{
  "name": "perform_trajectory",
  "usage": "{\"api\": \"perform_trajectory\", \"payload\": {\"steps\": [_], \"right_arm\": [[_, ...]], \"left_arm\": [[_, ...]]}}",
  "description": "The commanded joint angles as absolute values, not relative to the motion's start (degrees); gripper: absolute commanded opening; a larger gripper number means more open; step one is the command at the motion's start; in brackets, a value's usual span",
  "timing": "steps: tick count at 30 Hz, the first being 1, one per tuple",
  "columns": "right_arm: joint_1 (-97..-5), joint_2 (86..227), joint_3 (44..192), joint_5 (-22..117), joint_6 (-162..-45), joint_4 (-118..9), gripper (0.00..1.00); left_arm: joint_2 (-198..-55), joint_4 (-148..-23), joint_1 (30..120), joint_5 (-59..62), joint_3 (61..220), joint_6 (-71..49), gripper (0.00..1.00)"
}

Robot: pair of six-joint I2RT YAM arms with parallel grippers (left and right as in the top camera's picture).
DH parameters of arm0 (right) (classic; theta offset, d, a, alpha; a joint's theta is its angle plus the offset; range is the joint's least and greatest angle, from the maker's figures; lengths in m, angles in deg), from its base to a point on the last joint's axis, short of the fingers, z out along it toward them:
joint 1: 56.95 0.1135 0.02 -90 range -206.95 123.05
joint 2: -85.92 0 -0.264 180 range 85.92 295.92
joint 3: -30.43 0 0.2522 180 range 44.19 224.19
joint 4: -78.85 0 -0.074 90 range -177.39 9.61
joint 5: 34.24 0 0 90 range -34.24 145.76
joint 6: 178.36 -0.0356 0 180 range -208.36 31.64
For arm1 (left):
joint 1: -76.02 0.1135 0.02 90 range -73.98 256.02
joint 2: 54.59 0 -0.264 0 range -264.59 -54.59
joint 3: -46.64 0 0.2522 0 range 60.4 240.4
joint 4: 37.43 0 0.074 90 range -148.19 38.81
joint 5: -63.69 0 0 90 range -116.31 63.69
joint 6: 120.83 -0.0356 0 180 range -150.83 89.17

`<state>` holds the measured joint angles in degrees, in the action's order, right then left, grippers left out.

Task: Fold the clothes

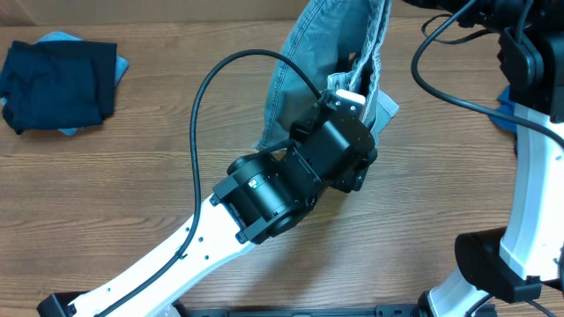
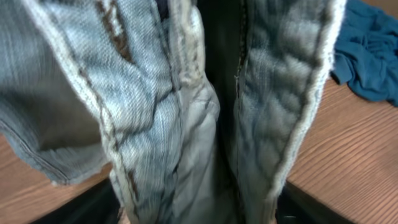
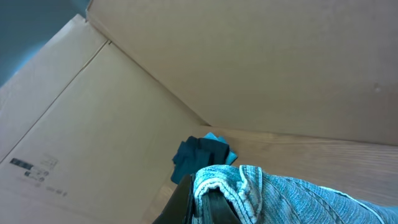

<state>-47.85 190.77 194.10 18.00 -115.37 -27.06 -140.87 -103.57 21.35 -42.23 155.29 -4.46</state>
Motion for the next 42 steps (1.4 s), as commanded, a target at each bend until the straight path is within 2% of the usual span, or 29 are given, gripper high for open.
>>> {"api": "perform_trajectory", "payload": {"steps": [1, 4, 5, 7, 10, 13, 16, 17, 19, 20, 27, 33, 35, 37, 42], "right_arm": [[-47.6, 189.6, 196.0, 15.5, -115.9, -28.8, 0.04], [-47.6, 189.6, 196.0, 14.5, -116.8, -28.9, 0.04], [-47.6, 189.5, 196.0, 13.9, -116.9, -29.1, 0.04], [-47.6, 189.5, 196.0, 13.3, -117.0, -29.4, 0.04], [-47.6, 189.4, 196.1, 11.8, -117.4, -29.9, 0.04], [-47.6, 189.1, 196.1, 11.5, -118.5, -30.2, 0.04], [-47.6, 188.6, 196.1, 10.6, -118.6, -30.9, 0.04], [-47.6, 188.5, 196.1, 10.6, -118.6, -31.0, 0.04], [-47.6, 188.2, 196.1, 10.6, -118.6, -31.2, 0.04], [-47.6, 188.1, 196.1, 10.6, -118.6, -31.2, 0.04], [-47.6, 188.1, 196.1, 13.3, -117.9, -30.4, 0.04], [-47.6, 188.2, 196.1, 18.7, -114.7, -27.2, 0.04], [-47.6, 188.2, 196.0, 19.4, -112.9, -25.9, 0.08], [-47.6, 188.2, 196.0, 20.9, -111.9, -24.2, 0.16], [-47.6, 188.2, 196.0, 26.0, -110.4, -20.3, 0.17]], "left_arm": [[-140.7, -103.3, 21.1, -43.3, 156.2, -5.2, 0.73], [-140.7, -103.2, 21.1, -43.3, 156.2, -5.2, 0.82], [-140.7, -103.2, 21.1, -43.3, 156.2, -5.1, 0.88], [-140.7, -103.2, 21.1, -43.3, 156.2, -5.1, 0.91], [-140.7, -103.0, 21.1, -43.3, 156.2, -5.1, 0.92], [-140.7, -102.5, 21.1, -43.4, 156.2, -5.1, 0.87], [-140.7, -102.0, 21.2, -43.7, 156.2, -5.2, 0.68], [-140.7, -101.9, 21.2, -43.7, 156.2, -5.3, 0.54], [-140.7, -101.8, 21.2, -43.9, 156.2, -5.6, 0.16], [-140.7, -101.7, 21.2, -44.5, 156.2, -5.6, 0.04], [-139.2, -102.9, 21.2, -44.5, 158.0, -6.9, 0.04], [-136.1, -107.0, 21.2, -42.5, 166.0, -7.3, 0.04], [-135.6, -108.2, 21.2, -41.2, 169.2, -8.0, 0.04], [-135.4, -109.5, 21.2, -41.3, 172.7, -8.1, 0.04], [-135.5, -111.0, 21.2, -41.3, 179.9, -8.2, 0.04]]}}
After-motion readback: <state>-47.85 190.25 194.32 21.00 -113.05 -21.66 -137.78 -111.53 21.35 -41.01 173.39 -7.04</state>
